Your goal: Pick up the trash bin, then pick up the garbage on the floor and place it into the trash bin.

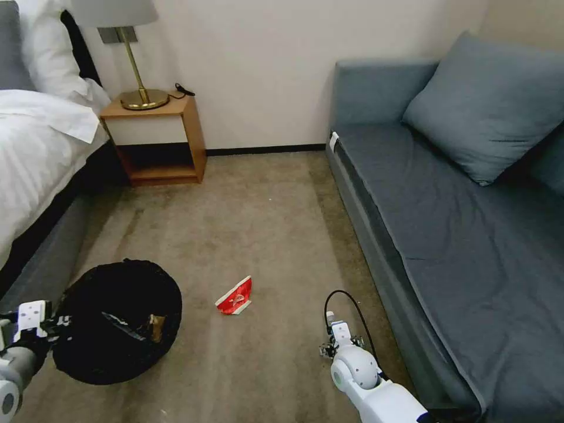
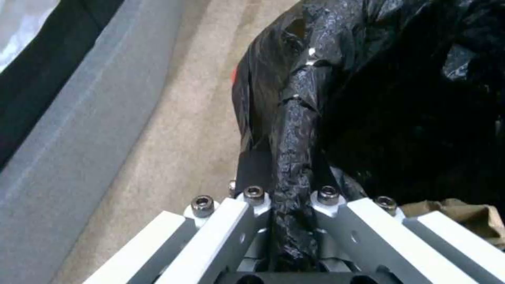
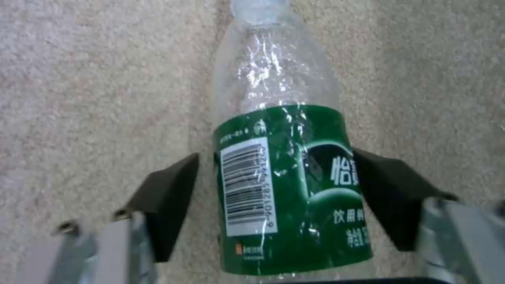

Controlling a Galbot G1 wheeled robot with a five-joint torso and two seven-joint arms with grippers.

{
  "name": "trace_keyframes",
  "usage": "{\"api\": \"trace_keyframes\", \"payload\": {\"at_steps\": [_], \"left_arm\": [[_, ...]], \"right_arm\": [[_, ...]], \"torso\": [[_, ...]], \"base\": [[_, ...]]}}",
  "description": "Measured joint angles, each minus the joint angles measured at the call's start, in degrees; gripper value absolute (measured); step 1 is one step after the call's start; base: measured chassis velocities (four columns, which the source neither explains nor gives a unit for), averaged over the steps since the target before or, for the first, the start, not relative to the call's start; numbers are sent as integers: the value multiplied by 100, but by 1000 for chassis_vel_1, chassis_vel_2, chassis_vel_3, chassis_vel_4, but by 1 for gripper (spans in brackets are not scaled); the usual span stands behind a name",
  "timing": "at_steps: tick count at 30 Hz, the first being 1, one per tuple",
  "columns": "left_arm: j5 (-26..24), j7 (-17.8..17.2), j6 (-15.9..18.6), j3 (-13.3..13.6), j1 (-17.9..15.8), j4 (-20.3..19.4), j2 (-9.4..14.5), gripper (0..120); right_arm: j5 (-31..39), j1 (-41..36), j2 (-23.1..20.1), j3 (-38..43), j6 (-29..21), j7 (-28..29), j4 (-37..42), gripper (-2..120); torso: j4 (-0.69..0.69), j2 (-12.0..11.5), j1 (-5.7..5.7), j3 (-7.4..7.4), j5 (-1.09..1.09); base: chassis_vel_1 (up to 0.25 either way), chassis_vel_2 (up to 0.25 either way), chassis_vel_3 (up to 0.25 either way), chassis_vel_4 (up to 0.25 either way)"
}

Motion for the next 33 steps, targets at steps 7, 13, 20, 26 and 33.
{"api": "trace_keyframes", "payload": {"at_steps": [7,13,20,26,33], "left_arm": [[0,3,0,-7,9,-6,-3,3],[-3,5,0,-20,10,-5,0,3],[-17,9,0,-55,17,17,6,3],[-21,13,0,-66,40,20,-16,3],[2,13,1,-14,48,-10,-70,3]], "right_arm": [[21,30,5,-3,14,-30,-42,48],[45,43,-14,0,102,-66,-55,30],[209,19,-192,-146,703,-338,898,23],[469,415,-338,-767,1318,-760,2269,23],[941,1349,-182,-1873,2142,-1385,2829,23]], "torso": [[0,0,0,0,0],[0,0,0,0,0],[0,0,0,0,0],[0,0,0,0,-1],[1,0,0,0,-2]], "base": [[0,0,0,0],[0,0,0,0],[0,0,0,0],[0,0,0,0],[0,0,0,0]]}}
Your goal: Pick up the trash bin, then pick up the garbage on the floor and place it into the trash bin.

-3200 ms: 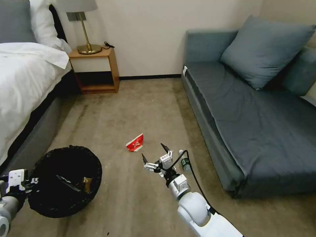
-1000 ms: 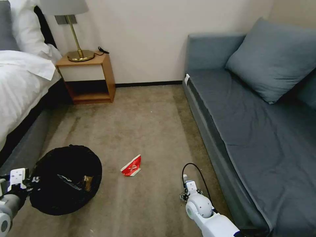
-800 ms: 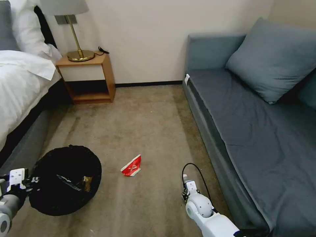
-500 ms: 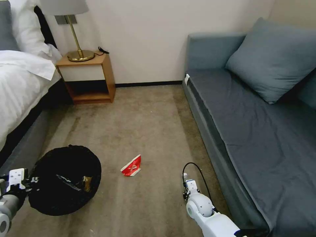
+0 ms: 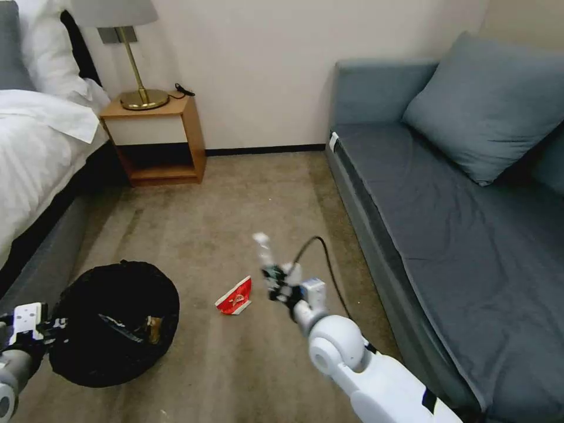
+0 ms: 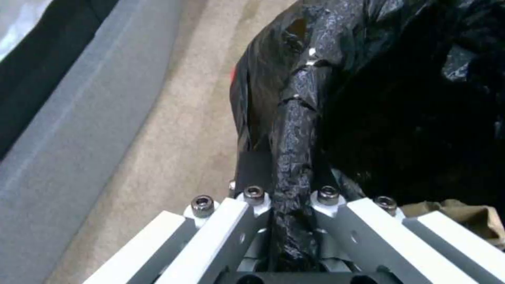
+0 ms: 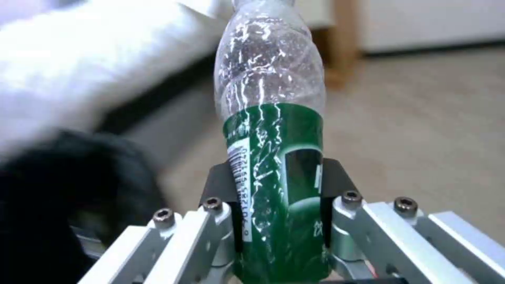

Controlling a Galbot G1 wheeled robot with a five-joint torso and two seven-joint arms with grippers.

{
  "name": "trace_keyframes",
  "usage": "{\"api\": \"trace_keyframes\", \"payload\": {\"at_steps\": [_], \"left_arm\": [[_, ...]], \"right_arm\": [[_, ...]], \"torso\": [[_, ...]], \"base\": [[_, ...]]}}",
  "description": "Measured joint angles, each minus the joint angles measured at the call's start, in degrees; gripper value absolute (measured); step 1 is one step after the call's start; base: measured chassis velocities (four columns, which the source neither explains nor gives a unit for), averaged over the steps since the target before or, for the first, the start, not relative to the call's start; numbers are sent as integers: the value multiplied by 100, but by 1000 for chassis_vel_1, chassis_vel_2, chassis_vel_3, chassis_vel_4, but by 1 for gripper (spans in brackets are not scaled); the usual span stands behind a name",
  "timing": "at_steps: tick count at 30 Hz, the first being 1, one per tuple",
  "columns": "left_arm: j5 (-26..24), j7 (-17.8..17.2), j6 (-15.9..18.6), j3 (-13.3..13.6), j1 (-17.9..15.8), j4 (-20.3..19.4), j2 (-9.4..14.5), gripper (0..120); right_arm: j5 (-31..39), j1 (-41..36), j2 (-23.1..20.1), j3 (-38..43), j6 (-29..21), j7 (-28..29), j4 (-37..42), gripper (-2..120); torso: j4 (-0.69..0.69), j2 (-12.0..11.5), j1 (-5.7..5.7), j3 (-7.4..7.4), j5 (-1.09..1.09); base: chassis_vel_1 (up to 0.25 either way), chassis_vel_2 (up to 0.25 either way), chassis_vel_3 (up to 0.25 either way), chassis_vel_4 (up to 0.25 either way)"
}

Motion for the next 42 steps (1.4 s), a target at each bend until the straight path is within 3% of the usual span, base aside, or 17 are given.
{"api": "trace_keyframes", "payload": {"at_steps": [4,6,14,25,31,33,35,39,42], "left_arm": [[21,-5,0,36,-16,-10,-30,3],[30,-10,0,45,-19,-26,-48,3],[34,-12,0,-4,7,-35,-51,3],[37,-12,0,9,-12,-40,-68,3],[39,-9,0,19,-19,-58,-84,3],[39,-2,0,18,-17,-59,-85,3],[39,0,0,18,-16,-59,-85,3],[38,6,0,21,-30,-59,-80,3],[38,10,0,28,-37,-59,-76,3]], "right_arm": [[37,613,312,-647,357,-243,-348,23],[36,954,683,-1082,494,-317,-679,23],[-41,1191,1530,-1627,537,-262,-1298,23],[-233,1077,1828,-1904,509,-88,-1457,23],[-355,1059,1900,-1937,507,43,-1666,42],[-357,1044,1900,-1921,503,55,-1692,53],[-357,1040,1900,-1918,502,55,-1692,55],[-421,1003,1901,-1896,504,53,-1684,75],[-489,997,1902,-1878,508,31,-1673,83]], "torso": [[0,0,0,0,0],[0,0,0,0,0],[1,0,0,0,0],[-1,0,0,0,0],[-1,0,0,0,0],[-1,0,0,0,1],[-1,0,0,0,1],[-1,0,0,0,1],[-1,0,0,0,1]], "base": [[0,0,0,0],[0,0,0,0],[0,0,0,0],[0,0,0,0],[0,0,0,0],[0,0,0,0],[0,0,0,0],[0,0,0,0],[0,0,0,0]]}}
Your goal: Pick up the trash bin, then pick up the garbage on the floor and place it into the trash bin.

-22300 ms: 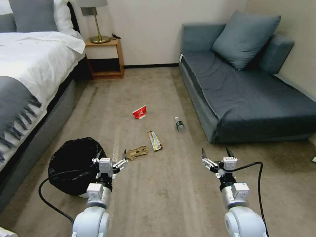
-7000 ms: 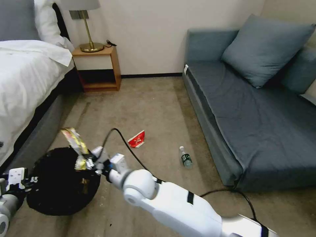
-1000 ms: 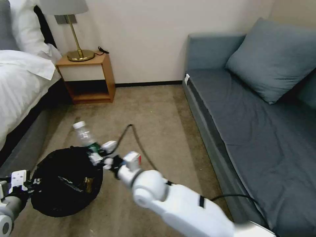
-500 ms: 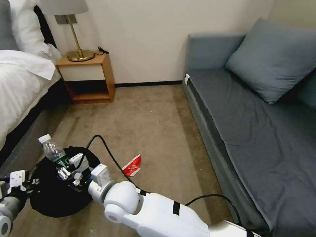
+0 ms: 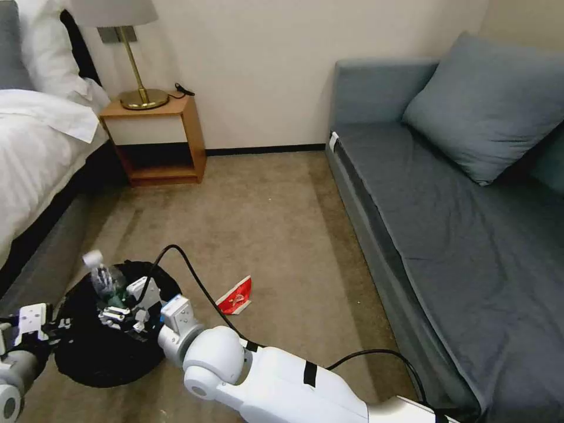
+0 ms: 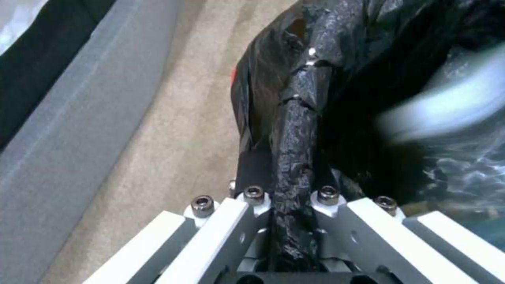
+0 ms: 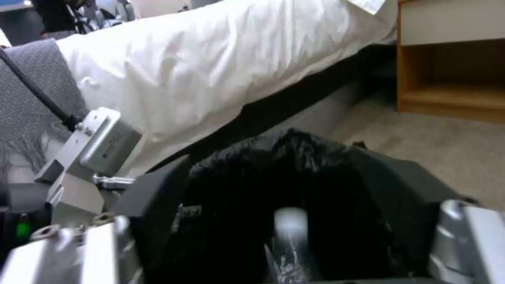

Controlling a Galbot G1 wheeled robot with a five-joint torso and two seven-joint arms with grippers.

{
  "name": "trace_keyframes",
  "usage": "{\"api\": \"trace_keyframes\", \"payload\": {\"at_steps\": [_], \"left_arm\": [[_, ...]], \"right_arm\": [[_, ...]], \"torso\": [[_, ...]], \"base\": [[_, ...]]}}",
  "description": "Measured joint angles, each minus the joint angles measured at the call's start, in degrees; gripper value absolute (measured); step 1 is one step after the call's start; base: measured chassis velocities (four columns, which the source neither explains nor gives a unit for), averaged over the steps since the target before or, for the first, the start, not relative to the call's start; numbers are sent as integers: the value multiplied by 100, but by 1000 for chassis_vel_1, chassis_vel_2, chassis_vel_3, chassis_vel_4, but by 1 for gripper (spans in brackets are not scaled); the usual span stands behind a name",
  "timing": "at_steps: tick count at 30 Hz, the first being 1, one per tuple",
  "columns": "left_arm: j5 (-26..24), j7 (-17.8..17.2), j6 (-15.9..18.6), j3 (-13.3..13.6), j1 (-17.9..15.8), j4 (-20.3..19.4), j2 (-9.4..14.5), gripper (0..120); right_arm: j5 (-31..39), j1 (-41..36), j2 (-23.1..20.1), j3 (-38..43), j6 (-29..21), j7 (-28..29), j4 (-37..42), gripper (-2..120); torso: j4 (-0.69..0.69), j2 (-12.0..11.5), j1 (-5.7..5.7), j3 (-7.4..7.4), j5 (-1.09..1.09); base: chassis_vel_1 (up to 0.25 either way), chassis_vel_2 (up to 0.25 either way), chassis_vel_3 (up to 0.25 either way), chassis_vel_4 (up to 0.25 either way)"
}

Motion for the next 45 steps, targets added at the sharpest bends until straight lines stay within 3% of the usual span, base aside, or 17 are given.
{"api": "trace_keyframes", "payload": {"at_steps": [1,6,14,21,22,24,29,45], "left_arm": [[0,1,0,2,-5,0,7,3],[-10,5,0,-12,-13,15,24,3],[-33,9,0,-51,-10,18,47,3],[-36,10,0,-50,-19,21,54,3],[-40,11,0,-45,-35,23,65,3],[-41,11,0,-47,-34,25,65,3],[-65,21,0,-99,-9,70,87,3],[-143,22,1,-154,-44,98,217,3]], "right_arm": [[-14,-2,-11,1,1,-6,34,90],[-213,-113,-173,156,143,22,191,99],[-1232,-685,-817,1014,781,-33,639,100],[-1498,-1150,-1114,1526,922,-161,976,100],[-1936,-1703,-1341,2016,1139,-313,1272,100],[-2048,-1809,-1375,2099,1209,-338,1311,100],[-2702,-2556,-1616,2610,1927,-467,1283,100],[-2692,-2938,-1693,2807,2109,-591,1149,100]], "torso": [[0,0,0,0,0],[1,0,0,0,1],[0,0,0,0,2],[-1,0,0,0,2],[0,0,0,-1,3],[0,0,0,0,2],[0,0,0,-1,2],[0,0,-1,-1,1]], "base": [[0,0,0,0],[0,0,0,0],[0,0,0,0],[0,0,0,0],[0,0,0,0],[0,0,0,0],[0,0,0,0],[-65,68,61,-63]]}}
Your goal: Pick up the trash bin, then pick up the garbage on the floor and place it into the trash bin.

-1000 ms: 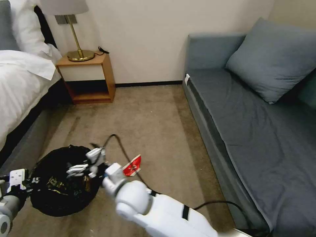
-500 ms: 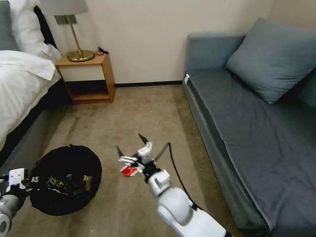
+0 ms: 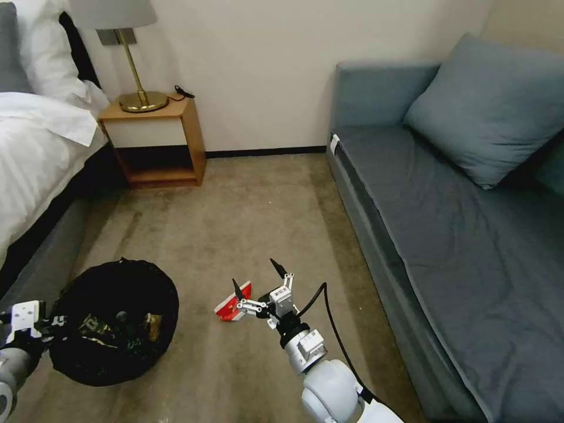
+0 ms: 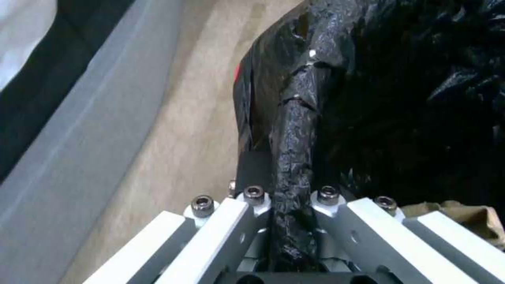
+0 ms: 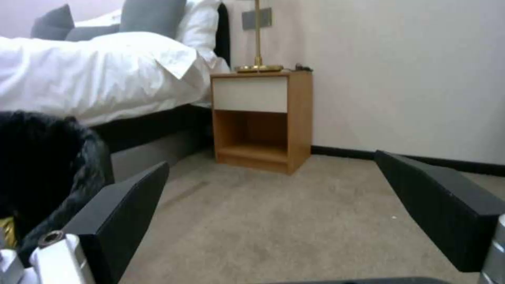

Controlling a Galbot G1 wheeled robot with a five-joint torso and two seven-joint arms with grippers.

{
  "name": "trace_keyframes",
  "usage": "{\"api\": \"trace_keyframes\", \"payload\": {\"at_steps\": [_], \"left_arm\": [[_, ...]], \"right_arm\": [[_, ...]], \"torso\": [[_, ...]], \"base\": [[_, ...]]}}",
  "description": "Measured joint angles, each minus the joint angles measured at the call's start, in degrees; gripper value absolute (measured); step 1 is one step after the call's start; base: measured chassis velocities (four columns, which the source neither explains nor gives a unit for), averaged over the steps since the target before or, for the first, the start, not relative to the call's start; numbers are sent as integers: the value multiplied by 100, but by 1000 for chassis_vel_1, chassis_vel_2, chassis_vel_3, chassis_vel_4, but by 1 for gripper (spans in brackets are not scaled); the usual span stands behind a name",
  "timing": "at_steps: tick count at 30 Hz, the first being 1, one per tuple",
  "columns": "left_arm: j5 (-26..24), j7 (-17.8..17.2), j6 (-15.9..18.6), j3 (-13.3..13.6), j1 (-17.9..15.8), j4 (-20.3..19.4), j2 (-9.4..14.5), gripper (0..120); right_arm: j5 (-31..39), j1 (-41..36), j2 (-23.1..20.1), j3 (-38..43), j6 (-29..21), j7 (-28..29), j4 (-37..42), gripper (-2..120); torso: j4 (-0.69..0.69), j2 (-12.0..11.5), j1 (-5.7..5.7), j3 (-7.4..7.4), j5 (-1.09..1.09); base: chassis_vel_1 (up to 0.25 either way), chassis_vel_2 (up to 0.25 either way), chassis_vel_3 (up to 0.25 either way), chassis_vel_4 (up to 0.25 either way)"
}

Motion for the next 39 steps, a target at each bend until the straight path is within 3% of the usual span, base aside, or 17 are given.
{"api": "trace_keyframes", "payload": {"at_steps": [17,26,32,35,39], "left_arm": [[-77,-17,0,-51,-75,26,60,3],[-88,-17,0,-85,-74,35,24,3],[-88,-17,0,-90,-45,13,-27,3],[-85,-17,0,-90,-45,11,-50,3],[-72,-12,0,-95,-5,11,-101,3]], "right_arm": [[38,103,-64,-189,-196,-106,-232,100],[74,687,-866,-575,-706,-1059,-762,100],[100,1587,-1315,-1350,-1004,-2027,-1299,100],[19,1976,-1301,-1728,-1024,-2296,-1558,100],[-153,2735,-974,-2303,-890,-2846,-2311,100]], "torso": [[-1,0,0,1,1],[-1,-1,1,1,1],[1,0,0,0,0],[0,0,0,0,0],[1,-1,1,0,0]], "base": [[-239,235,236,-236],[-124,114,110,-115],[29,-20,-14,21],[0,0,0,0],[0,0,0,0]]}}
